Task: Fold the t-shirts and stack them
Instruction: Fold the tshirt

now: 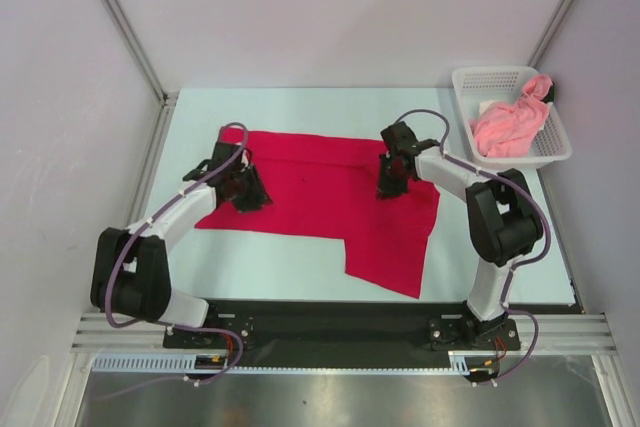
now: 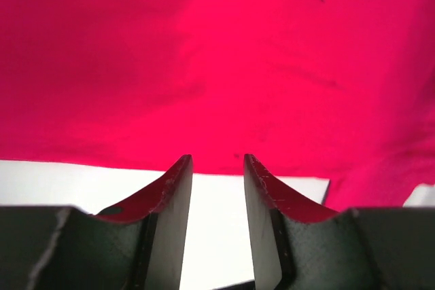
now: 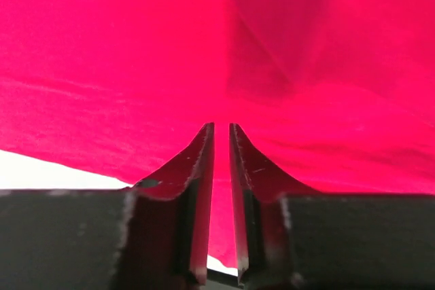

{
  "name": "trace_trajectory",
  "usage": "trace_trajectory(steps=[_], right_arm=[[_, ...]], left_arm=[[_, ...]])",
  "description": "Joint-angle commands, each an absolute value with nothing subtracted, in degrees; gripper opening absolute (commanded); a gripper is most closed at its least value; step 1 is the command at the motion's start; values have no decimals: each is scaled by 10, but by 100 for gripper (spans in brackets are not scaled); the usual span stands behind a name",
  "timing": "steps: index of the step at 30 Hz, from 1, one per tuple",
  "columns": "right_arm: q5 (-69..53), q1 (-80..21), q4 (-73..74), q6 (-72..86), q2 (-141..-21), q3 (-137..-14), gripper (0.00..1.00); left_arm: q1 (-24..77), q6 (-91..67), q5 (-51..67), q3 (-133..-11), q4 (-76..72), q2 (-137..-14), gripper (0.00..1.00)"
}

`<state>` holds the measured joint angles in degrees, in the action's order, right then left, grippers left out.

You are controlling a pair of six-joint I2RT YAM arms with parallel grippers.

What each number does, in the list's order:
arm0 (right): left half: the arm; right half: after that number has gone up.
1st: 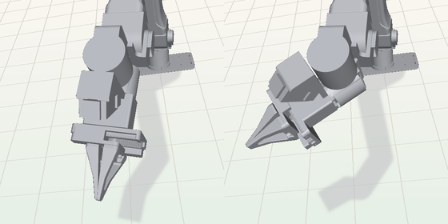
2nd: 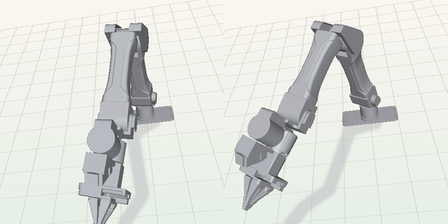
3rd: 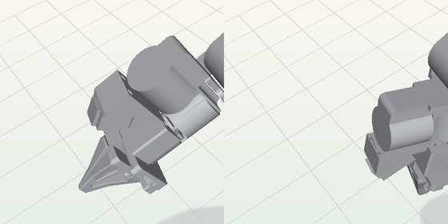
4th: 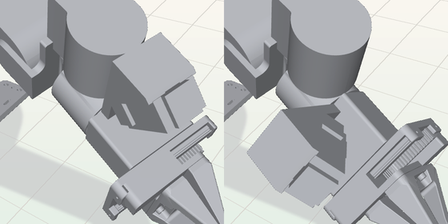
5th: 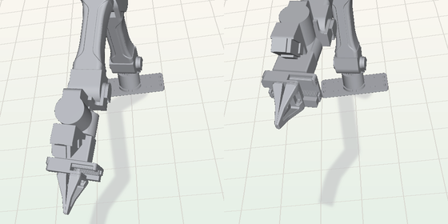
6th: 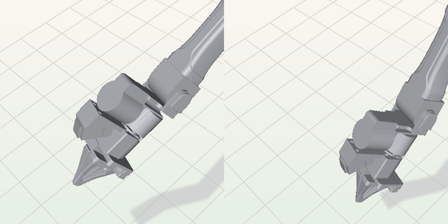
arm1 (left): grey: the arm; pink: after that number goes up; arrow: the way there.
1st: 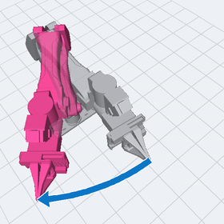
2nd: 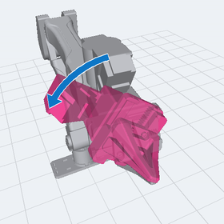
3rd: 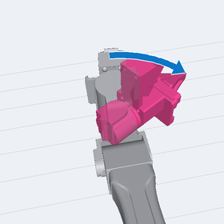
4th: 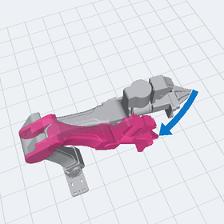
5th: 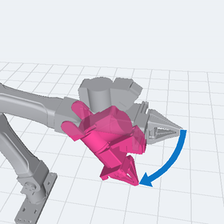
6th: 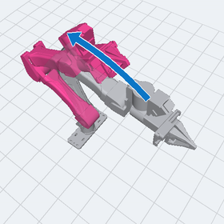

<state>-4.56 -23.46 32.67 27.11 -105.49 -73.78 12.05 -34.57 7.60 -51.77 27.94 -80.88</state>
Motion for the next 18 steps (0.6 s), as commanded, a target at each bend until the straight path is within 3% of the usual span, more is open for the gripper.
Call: trace_trajectory(steps=[1,4,9,18], right_arm=[[-1,-247,291,307,-1070,-750,18],[31,-250,273,307,-1085,-755,13],[43,-237,268,301,-1126,-780,13],[49,-185,285,277,-1170,-851,14]], left_arm=[[150,-348,115,-541,275,-824,40],[170,-338,121,-551,282,-825,40],[185,-313,135,-555,287,-814,38],[191,-278,144,-560,284,-766,45]])
